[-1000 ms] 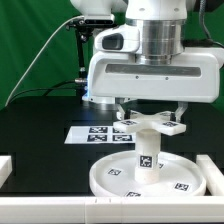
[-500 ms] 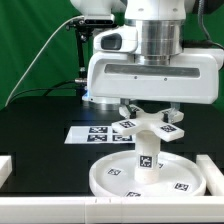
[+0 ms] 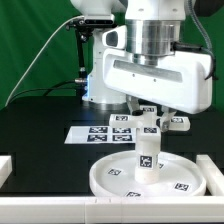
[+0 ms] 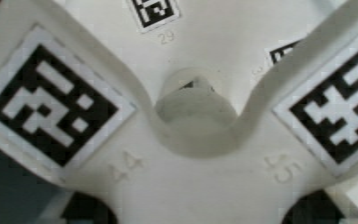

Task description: Assemble round table

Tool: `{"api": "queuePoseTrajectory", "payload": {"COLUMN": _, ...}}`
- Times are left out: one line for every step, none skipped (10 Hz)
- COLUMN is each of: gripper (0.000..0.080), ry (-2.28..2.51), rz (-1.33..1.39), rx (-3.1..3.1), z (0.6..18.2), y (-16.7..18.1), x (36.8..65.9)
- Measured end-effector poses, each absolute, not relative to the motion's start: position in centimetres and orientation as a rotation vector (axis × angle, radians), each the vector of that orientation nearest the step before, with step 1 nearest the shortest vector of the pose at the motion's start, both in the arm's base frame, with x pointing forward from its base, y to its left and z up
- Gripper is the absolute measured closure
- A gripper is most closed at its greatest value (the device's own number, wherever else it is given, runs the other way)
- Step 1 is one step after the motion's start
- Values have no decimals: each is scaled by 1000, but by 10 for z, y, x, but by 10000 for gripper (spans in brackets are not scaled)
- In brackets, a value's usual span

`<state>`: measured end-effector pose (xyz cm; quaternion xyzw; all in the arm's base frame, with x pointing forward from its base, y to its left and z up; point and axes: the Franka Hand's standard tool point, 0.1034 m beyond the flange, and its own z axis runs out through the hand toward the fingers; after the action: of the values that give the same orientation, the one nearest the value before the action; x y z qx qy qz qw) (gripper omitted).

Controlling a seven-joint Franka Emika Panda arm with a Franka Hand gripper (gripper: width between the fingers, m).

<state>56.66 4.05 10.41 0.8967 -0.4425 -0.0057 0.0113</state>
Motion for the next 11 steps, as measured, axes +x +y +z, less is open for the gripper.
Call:
{"api": "queuePoseTrajectory", "payload": {"gripper": 356, "ry": -1559, "rz": 5, "rx": 2711, "z": 104, "y": 41, "x": 566}}
{"api": "queuePoseTrajectory", "payload": {"gripper": 356, "ry": -1810, "rz": 3, "rx": 2585, "z": 104, "y": 41, "x": 566}}
{"api": "queuePoseTrajectory", "payload": {"gripper": 356, "ry": -2033, "rz": -17, "rx": 2449, "z": 104, "y": 39, "x": 566}}
{"api": "queuePoseTrajectory", "payload": {"gripper": 356, "ry": -2114, "rz": -31, "rx": 2397, "z": 104, "y": 38, "x": 565}}
{"api": "queuePoseTrajectory", "payload": {"gripper": 356, "ry": -2212, "rz": -41, "rx": 2310, "z": 103, "y": 38, "x": 565}}
{"api": "queuePoseTrajectory", "payload": {"gripper": 356, "ry": -2278, "rz": -43, "rx": 2242, "z": 103, "y": 38, "x": 565}}
{"api": "queuePoseTrajectory", "payload": {"gripper": 356, "ry": -2276, "rz": -44, "rx": 2245, "z": 103, "y": 38, "x": 565}}
{"api": "queuePoseTrajectory", "payload": {"gripper": 274, "ry": -2269, "rz": -44, "rx": 2250, "z": 102, "y": 38, "x": 565}}
{"api": "queuePoseTrajectory", "payload": {"gripper": 274, "ry": -2247, "rz": -53, "rx": 2271, "z": 104, "y": 38, "x": 565}}
{"api": "queuePoseTrajectory", "payload": {"gripper": 176, "ry": -2160, "rz": -78, "rx": 2358, "z": 116, "y": 39, "x": 568}}
{"api": "queuePoseTrajectory", "payload": {"gripper": 153, "ry": -2062, "rz": -95, "rx": 2459, "z": 130, "y": 39, "x": 571}}
